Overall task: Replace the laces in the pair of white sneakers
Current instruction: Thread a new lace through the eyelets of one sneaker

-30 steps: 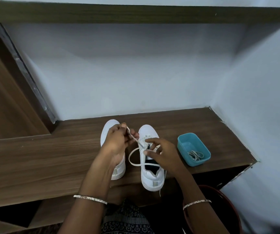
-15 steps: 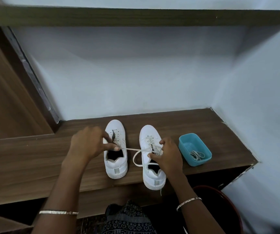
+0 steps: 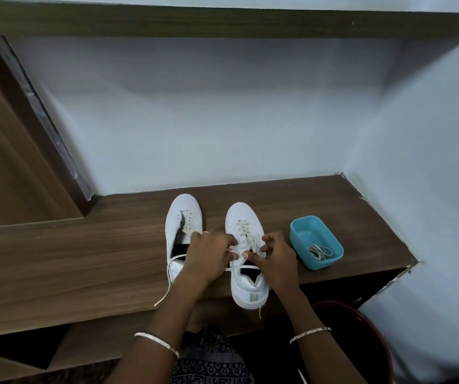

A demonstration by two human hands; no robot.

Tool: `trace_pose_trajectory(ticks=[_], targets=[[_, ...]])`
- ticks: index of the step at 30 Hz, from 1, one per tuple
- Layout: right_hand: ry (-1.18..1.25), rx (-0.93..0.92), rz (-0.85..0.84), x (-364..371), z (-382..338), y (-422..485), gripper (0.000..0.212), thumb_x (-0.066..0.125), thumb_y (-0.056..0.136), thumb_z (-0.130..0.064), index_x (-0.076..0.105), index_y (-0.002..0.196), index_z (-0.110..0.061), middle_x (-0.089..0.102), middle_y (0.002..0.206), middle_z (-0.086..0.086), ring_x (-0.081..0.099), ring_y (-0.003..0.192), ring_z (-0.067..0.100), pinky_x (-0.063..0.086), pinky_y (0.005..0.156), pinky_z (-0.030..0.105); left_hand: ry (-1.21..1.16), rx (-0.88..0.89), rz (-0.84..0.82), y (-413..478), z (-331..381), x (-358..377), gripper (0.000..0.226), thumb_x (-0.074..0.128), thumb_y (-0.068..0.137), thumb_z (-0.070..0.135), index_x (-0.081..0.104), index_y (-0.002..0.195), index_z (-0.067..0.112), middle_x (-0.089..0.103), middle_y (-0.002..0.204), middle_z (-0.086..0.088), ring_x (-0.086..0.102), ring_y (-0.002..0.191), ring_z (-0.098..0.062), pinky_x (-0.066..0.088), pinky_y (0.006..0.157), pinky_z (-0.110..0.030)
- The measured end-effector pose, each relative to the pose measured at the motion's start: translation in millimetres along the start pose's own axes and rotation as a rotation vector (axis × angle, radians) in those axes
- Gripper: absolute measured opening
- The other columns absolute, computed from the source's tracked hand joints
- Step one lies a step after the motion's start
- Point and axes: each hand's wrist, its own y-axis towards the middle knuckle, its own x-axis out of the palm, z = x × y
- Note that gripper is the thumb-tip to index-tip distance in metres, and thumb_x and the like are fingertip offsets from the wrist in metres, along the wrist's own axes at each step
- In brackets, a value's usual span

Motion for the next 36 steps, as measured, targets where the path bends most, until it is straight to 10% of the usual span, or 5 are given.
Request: trace_pose_trajectory(ticks=[5, 15, 21, 28, 36], targets=[[0.016, 0.003, -0.011, -1, 1, 0, 0.056, 0.091, 0.063, -0.045, 0.057, 0.103, -0.024, 0.065, 0.085, -0.01, 0.064, 0.079, 0.011, 0.054, 0.075, 0.038, 0.138, -0.046, 0.106, 0, 16, 24, 0.023, 0.046, 0.099, 0.033, 0.067, 0.106, 0.027, 0.07, 0.102, 0.003, 0.059, 0.104, -0.02, 0.034, 0.093, -0.038], [0.009, -0.036, -0.005, 0, 6, 0, 0.042, 0.089, 0.066, -0.043, 0.069, 0.094, -0.021, 0.067, 0.087, -0.009, 0.063, 0.078, 0.009, 0.052, 0.07, 0.029, -1.692, -0.53, 0.209, 0, -10, -23, 0.03, 0.042, 0.102, 0.005, 0.058, 0.078, 0.014, 0.075, 0.104, -0.007, 0.07, 0.098, -0.013, 0.05, 0.09, -0.03], [-0.117, -0.162, 0.064, 4, 1, -4, 0.019, 0.07, 0.089, -0.039, 0.067, 0.099, -0.023, 0.066, 0.086, -0.011, 0.059, 0.077, 0.005, 0.036, 0.062, 0.012, -2.096, -0.706, 0.126, 3, -25, -25, 0.03, 0.042, 0.103, 0.016, 0.057, 0.08, 0.006, 0.072, 0.082, -0.014, 0.073, 0.086, -0.028, 0.056, 0.09, -0.042], [-0.313, -0.237, 0.062, 9, -3, -4, 0.04, 0.062, 0.091, -0.019, 0.055, 0.127, -0.034, 0.065, 0.106, -0.007, 0.061, 0.094, 0.015, 0.054, 0.074, 0.034, -1.69, -0.772, 0.076, 5, -7, 2, 0.028, 0.048, 0.102, 0.023, 0.051, 0.076, 0.012, 0.042, 0.059, 0.0, 0.037, 0.046, -0.011, 0.049, 0.06, -0.031], [-0.389, -0.226, 0.039, 8, -10, -3, 0.037, 0.054, 0.093, -0.009, 0.054, 0.12, -0.034, 0.065, 0.108, -0.006, 0.059, 0.097, 0.018, 0.053, 0.07, 0.034, -0.4, -0.279, -0.015, 13, 2, 7, 0.029, 0.069, 0.086, 0.024, 0.057, 0.108, 0.009, 0.068, 0.101, -0.008, 0.063, 0.096, -0.026, 0.048, 0.076, -0.033]])
